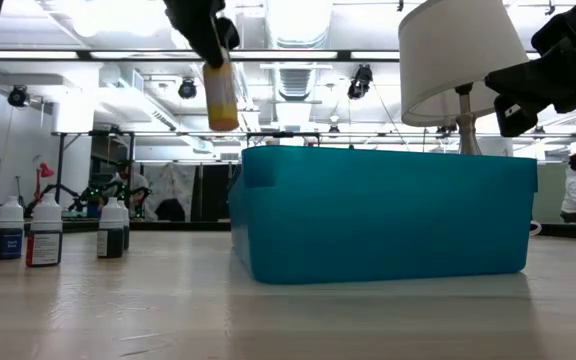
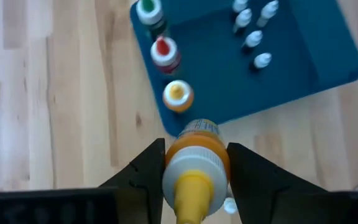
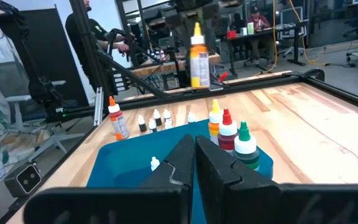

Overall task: Pick & Place food coloring
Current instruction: Put the large yellow food coloring bottle into the blue bin

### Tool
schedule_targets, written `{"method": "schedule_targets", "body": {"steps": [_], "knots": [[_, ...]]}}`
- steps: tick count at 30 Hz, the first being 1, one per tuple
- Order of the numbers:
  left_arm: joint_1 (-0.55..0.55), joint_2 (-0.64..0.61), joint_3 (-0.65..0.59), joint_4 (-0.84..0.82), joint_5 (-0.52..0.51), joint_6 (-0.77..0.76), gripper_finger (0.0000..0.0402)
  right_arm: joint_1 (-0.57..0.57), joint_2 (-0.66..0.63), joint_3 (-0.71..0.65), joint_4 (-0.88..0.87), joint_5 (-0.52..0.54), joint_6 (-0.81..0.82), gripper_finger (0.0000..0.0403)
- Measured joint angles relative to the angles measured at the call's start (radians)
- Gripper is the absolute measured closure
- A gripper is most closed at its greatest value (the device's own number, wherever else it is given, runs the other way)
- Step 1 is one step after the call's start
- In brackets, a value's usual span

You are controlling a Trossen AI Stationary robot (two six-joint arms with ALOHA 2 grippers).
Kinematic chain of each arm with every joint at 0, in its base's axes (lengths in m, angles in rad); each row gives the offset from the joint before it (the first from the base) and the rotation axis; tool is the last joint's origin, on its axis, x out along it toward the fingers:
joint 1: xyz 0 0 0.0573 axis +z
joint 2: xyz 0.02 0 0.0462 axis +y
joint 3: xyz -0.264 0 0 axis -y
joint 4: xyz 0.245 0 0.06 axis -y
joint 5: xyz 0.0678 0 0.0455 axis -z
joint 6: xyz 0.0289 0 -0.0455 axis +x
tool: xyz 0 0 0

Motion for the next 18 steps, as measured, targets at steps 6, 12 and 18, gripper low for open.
{"method": "schedule_targets", "body": {"steps": [6, 12, 18], "knots": [[-0.042, 0.0, -0.015, 0.046, 0.036, 0.01, 0.0278, 0.0, 0.0, 0.0, 0.0, 0.0, 0.0, 0.0394], [-0.062, 0.027, -0.036, 0.114, 0.037, 0.085, 0.0278, 0.0, 0.0, 0.0, 0.0, 0.0, 0.0, 0.0394], [-0.071, 0.06, -0.036, 0.174, 0.049, 0.212, 0.0278, 0.0, 0.0, 0.0, 0.0, 0.0, 0.0, 0.0394]]}}
